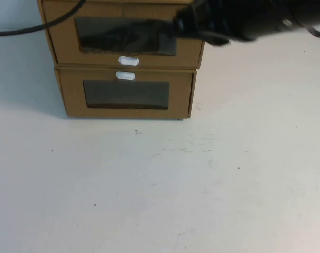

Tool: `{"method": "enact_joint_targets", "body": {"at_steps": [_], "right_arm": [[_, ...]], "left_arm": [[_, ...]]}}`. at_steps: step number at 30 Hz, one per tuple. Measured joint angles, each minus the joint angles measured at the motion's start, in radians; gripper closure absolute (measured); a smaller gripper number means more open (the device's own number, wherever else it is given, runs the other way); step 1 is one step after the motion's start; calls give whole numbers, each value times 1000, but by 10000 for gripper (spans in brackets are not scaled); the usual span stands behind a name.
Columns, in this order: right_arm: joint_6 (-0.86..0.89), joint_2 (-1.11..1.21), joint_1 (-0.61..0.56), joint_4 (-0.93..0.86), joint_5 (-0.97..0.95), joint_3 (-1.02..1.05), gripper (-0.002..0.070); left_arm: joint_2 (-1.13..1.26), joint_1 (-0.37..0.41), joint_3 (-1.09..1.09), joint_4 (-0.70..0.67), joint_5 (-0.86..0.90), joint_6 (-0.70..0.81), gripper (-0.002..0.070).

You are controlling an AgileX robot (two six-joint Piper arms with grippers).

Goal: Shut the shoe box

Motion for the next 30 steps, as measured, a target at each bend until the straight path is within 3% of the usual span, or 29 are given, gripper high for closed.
{"method": "enact_joint_targets", "body": {"at_steps": [6,17,24,30], "right_arm": [[151,-379,128,-160,16,360,687],[273,-980,145,-185,-48,961,687],[276,-1141,145,-178,-447,1259,687],[278,-1131,145,-174,-895,1540,687]], "left_arm": [[-334,0,398,5,-171,-4,677],[-1140,0,1248,-83,-527,99,677],[-1511,0,1544,-91,-551,110,677],[-1560,0,1730,-111,-589,105,677]]}}
